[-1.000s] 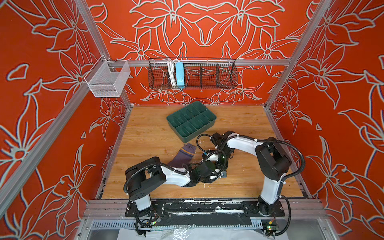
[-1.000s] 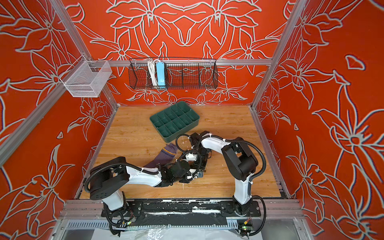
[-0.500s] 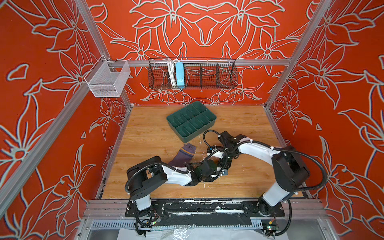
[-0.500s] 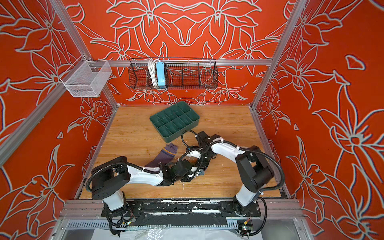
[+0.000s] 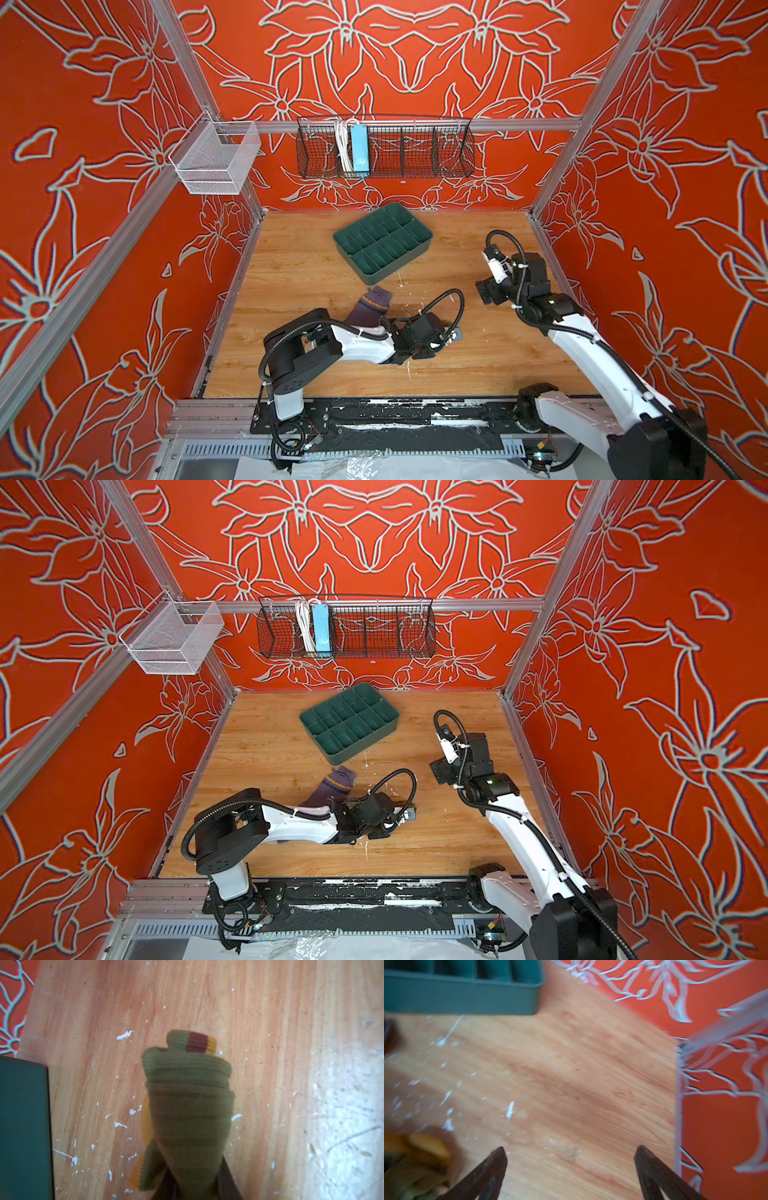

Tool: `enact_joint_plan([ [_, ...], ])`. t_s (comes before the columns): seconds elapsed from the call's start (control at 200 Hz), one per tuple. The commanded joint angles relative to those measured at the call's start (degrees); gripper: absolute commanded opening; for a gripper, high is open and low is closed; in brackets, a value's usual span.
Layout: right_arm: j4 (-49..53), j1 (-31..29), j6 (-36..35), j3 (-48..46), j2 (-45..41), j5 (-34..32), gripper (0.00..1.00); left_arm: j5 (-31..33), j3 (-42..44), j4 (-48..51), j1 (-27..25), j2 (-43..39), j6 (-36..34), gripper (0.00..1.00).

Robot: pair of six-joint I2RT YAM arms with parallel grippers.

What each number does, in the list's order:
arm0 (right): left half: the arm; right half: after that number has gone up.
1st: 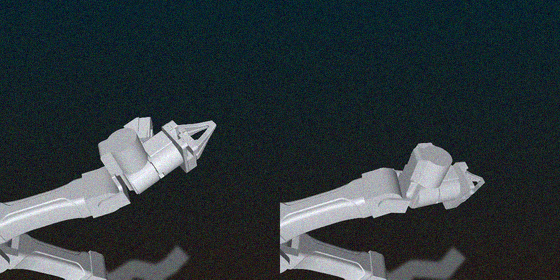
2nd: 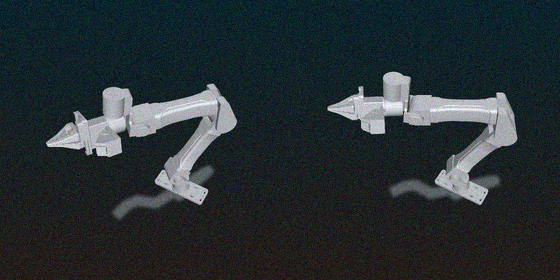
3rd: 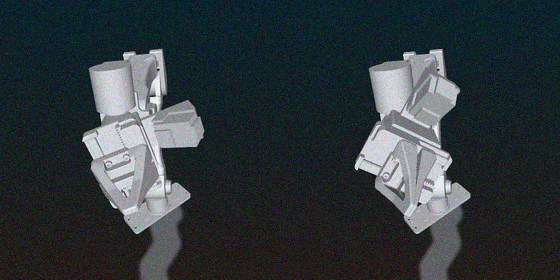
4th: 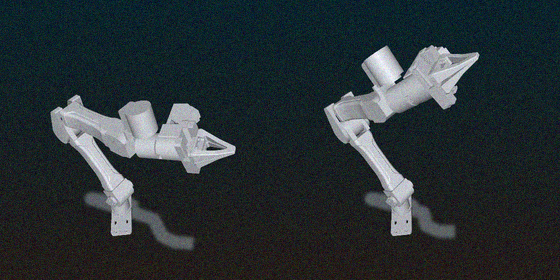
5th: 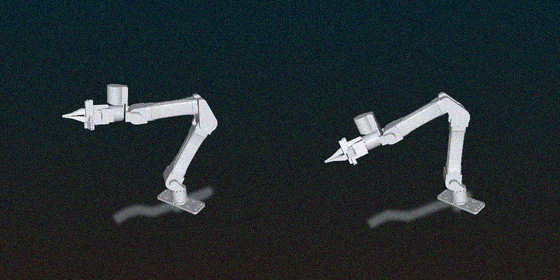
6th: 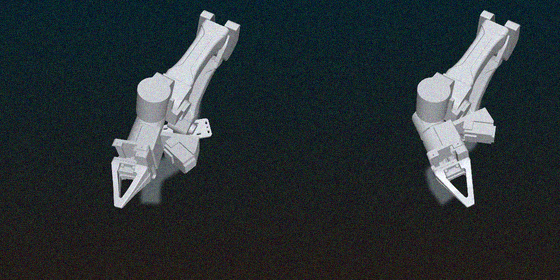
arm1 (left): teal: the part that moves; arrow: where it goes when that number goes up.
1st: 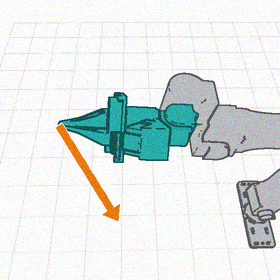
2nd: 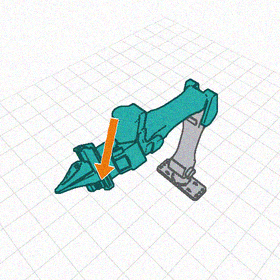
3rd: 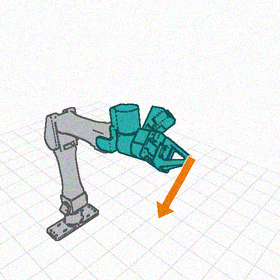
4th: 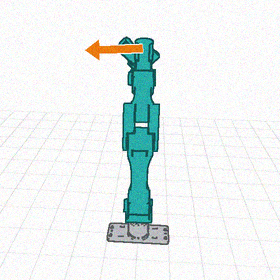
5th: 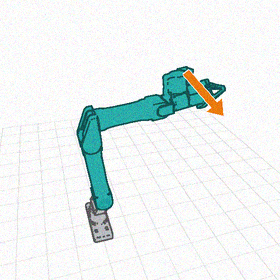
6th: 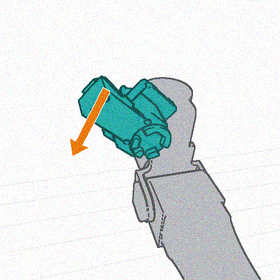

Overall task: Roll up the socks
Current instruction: 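Release the right gripper and raise it away from the roll, then reach the right gripper back down and grasp the roll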

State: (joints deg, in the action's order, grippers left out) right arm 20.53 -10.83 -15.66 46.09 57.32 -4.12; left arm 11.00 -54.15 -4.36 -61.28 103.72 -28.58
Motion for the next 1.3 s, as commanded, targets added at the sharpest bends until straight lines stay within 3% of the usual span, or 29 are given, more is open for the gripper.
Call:
enact_joint_plan([
  [0.0, -0.6, 2.3, 7.6, 1.8, -4.5, -9.3, 0.98, -7.2, -1.6, 17.5, 2.0, 4.5, 0.8, 0.06],
  [0.085, -0.3, 2.8, 8.6, 2.4, -10.2, -11.0, 0.98, -16.2, -6.2, 25.1, 4.5, 5.8, 0.9, 0.06],
  [0.165, 0.7, 2.8, 7.2, 2.4, -15.8, -7.8, 0.95, -23.2, -10.9, 31.7, 7.2, 8.0, 2.1, 0.05],
  [0.29, 5.0, 2.2, -3.0, 0.6, -23.6, 8.0, 0.88, -37.2, -18.6, 42.2, 11.5, 13.3, 1.0, 0.06],
  [0.405, 13.6, -0.8, -14.3, -0.8, -28.0, 21.4, 0.88, -43.2, -25.7, 50.3, 14.4, 20.2, 0.5, 0.07],
  [0.49, 19.7, -4.5, -21.0, -3.2, -29.5, 25.2, 0.9, -44.7, -30.5, 55.5, 15.8, 24.8, 0.4, 0.07],
  [0.666, 23.8, -17.7, -25.9, -8.5, -23.6, 16.6, 0.89, -43.7, -33.7, 56.8, 17.8, 28.7, 3.0, 0.07],
  [0.876, 11.3, -33.5, -27.9, -9.4, -7.2, 3.9, 0.9, -42.0, -33.8, 56.3, 18.7, 28.9, 3.7, 0.07],
  [1.096, -9.0, -35.5, -34.7, -11.0, 8.7, -3.2, 0.9, -42.2, -34.6, 57.8, 18.8, 29.8, 2.6, 0.07],
  [1.296, -18.7, -35.4, -38.2, -13.3, 16.7, -7.4, 0.89, -43.6, -35.6, 59.4, 18.8, 30.9, 1.1, 0.07],
])
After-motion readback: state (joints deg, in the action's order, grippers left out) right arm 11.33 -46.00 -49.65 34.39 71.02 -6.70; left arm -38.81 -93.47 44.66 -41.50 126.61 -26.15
